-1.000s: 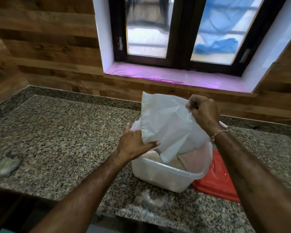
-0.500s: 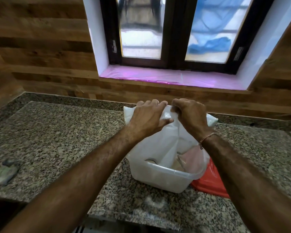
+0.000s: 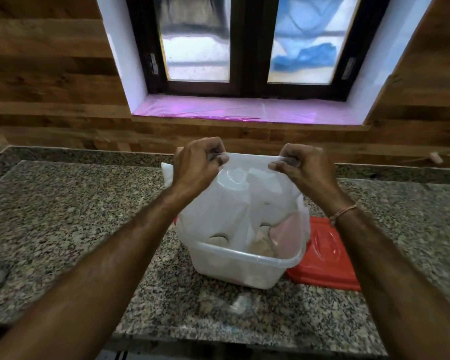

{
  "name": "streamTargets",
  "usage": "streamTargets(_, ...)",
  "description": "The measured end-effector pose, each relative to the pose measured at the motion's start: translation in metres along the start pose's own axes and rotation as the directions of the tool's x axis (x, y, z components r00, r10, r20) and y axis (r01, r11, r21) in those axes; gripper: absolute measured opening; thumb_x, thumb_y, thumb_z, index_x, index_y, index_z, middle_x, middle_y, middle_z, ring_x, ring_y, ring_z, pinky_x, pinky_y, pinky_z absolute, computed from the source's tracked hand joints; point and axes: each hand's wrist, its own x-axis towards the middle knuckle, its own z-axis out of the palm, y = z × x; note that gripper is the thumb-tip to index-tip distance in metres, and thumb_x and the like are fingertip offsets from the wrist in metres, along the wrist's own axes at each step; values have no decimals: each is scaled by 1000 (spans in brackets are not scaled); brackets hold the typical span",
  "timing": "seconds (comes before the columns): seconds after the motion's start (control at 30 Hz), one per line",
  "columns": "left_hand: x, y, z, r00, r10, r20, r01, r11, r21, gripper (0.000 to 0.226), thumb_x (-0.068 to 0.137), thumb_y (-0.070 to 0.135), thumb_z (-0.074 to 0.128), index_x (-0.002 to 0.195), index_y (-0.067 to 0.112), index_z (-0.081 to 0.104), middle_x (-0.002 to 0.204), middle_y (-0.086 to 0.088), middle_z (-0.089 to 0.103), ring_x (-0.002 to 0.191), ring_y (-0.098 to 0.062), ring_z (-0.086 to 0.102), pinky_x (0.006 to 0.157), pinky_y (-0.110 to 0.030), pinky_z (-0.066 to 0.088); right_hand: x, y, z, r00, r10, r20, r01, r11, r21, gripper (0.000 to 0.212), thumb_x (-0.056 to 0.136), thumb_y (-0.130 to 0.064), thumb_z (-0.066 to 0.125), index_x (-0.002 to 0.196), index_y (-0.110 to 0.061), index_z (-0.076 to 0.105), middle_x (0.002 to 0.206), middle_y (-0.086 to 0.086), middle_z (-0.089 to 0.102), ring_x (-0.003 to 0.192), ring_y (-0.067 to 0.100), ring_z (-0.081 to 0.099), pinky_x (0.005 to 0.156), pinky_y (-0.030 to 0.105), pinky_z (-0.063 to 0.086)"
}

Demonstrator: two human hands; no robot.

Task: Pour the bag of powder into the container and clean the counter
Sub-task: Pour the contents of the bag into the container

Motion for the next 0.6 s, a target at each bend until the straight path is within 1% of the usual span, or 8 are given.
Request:
streamTargets(0.1, 2, -4, -6, 995, 6, -95, 4, 995, 96, 20, 85, 42, 74, 76, 27, 65, 72, 16, 62, 87, -13, 60, 92, -37, 32, -4, 11, -5, 997, 73, 17, -75, 965, 253, 34, 85, -44, 80, 108, -22, 72, 106, -7, 72, 99, 11, 68, 85, 36, 59)
streamTargets(0.17, 0, -14, -13, 994, -93, -52, 89, 994, -71, 20, 83, 43, 73, 74, 28, 63, 68, 16, 62, 83, -12, 60, 100, -43, 39, -13, 22, -12, 968, 162, 193, -247, 761, 599, 56, 87, -29, 81, 138, -21, 59, 131, -1, 67, 117, 13, 68, 94, 31, 60)
streamTargets(0.23, -1, -19, -17, 994, -103, -33, 94, 974, -207, 20, 80, 47, 71, 75, 28, 64, 70, 15, 66, 81, -13, 64, 101, -56, 45, -24, 30, -5, 945, 192, 265, -327, 596, 733, 59, 81, -28, 83, 133, -11, 63, 122, 2, 75, 109, 14, 73, 91, 34, 62)
streamTargets(0.3, -4, -14, -16, 995, -84, -60, 74, 986, -149, 18, 81, 46, 72, 78, 29, 68, 80, 15, 70, 92, -15, 65, 102, -54, 43, -31, 29, 9, 942, 264, 208, -326, 566, 757, 36, 79, -25, 84, 110, -8, 73, 99, -2, 82, 91, 10, 76, 79, 29, 63)
streamTargets(0.37, -11, -11, -12, 987, -75, -142, 76, 997, 1, 18, 82, 48, 75, 87, 31, 71, 99, 12, 69, 106, -18, 60, 102, -45, 35, -36, 26, 16, 941, 318, 113, -281, 552, 785, 8, 91, -4, 73, 98, -8, 73, 85, -6, 82, 78, 5, 75, 70, 21, 60)
streamTargets(0.43, -21, -20, -10, 959, -144, -246, 165, 984, 69, 38, 79, 56, 75, 110, 36, 65, 122, 4, 60, 119, -20, 53, 101, -44, 35, -37, 27, 19, 937, 345, 51, -251, 567, 784, 12, 94, 4, 67, 97, -7, 72, 82, -7, 81, 75, 4, 74, 68, 20, 58)
streamTargets(0.5, -35, -37, -9, 908, -323, -268, 290, 944, -156, 72, 75, 60, 78, 133, 32, 48, 139, -2, 51, 126, -21, 52, 101, -43, 45, -38, 27, 20, 917, 399, 30, -262, 541, 799, 14, 96, 3, 66, 97, -10, 70, 82, -9, 81, 75, 3, 74, 69, 21, 60)
streamTargets(0.6, -56, -49, -16, 869, -493, 47, 376, 595, -710, 68, 83, 43, 81, 136, 14, 49, 130, -8, 66, 114, -26, 68, 86, -38, 61, -34, 22, 25, 876, 480, 44, -272, 416, 868, 10, 100, -7, 64, 105, -14, 69, 87, -9, 81, 81, 5, 75, 72, 28, 63)
